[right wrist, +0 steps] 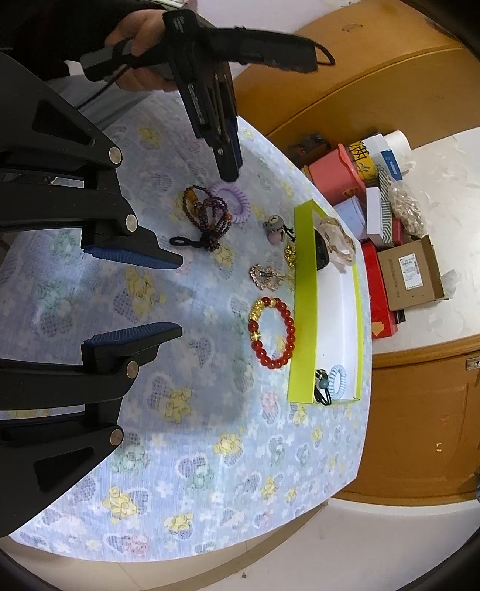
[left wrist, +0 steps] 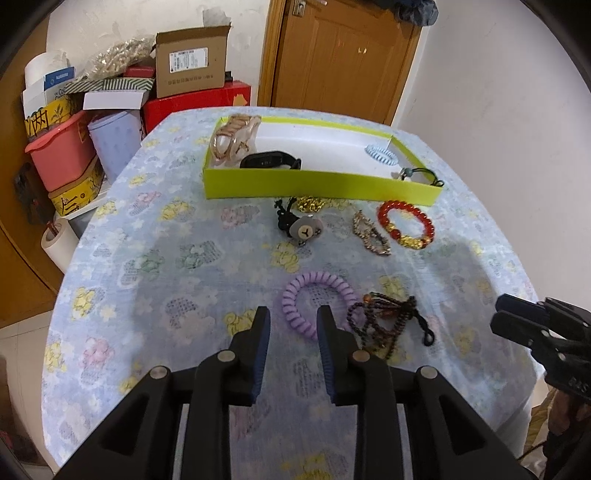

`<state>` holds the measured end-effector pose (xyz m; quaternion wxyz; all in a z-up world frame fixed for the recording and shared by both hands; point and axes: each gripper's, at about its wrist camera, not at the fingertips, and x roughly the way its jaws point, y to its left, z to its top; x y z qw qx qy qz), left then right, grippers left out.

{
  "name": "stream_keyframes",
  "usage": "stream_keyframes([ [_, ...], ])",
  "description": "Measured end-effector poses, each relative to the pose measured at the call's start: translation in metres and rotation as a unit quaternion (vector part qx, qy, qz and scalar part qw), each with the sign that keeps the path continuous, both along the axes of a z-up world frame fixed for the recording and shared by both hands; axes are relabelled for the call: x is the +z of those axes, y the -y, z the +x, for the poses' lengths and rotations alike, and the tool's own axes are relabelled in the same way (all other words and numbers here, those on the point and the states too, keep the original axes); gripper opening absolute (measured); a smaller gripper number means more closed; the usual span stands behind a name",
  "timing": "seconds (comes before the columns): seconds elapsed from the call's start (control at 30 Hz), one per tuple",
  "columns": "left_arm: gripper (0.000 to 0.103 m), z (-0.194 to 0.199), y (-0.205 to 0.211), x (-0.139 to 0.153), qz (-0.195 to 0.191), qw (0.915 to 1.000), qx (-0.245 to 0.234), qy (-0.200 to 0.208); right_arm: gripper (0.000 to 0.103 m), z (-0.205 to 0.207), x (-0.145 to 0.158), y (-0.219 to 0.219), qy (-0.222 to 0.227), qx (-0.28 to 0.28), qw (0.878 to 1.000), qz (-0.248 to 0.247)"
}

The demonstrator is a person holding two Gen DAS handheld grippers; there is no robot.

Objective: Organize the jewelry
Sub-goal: 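Withdraw both open tools from the tray toward the remaining jewelry, then grasp the purple coiled hair tie with the left tool while the right tool grasps the dark beaded strand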

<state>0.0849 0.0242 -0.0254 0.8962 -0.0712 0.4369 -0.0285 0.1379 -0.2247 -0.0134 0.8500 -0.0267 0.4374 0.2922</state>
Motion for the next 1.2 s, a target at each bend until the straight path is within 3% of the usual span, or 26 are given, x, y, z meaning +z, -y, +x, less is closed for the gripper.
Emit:
stream_keyframes([
  [0.27,0.027,0.015,0.01,-0.01,0.039,0.9992,-0.007,0.007,0.031,0.004,-0.005,-0.016,-0.006,0.022,1.0,-0.006],
  [0.4,0.011,0.012,0.01,-0.012,0.067,0.9976,-0.003,0.016,0.031,0.008,-0.011,-0.027,-0.011,0.039,0.999,-0.009],
  [0.67,0.01,0.004,-0.008,-0.011,0.041,0.9989,0.013,0.018,0.031,0.014,-0.025,-0.055,-0.019,0.074,0.997,-0.028],
  [0.87,0.01,-0.001,-0.019,-0.011,0.026,0.9993,0.019,0.016,0.031,0.012,-0.027,-0.074,0.015,0.1,0.993,-0.062],
  [0.93,0.01,-0.001,-0.02,-0.011,0.025,0.9994,0.02,0.016,0.007,0.008,-0.028,-0.079,0.031,0.103,0.991,-0.077],
  [1.2,0.01,-0.002,-0.022,-0.011,0.013,0.9996,0.018,0.019,0.005,0.007,-0.026,-0.071,0.028,0.087,0.993,-0.068],
])
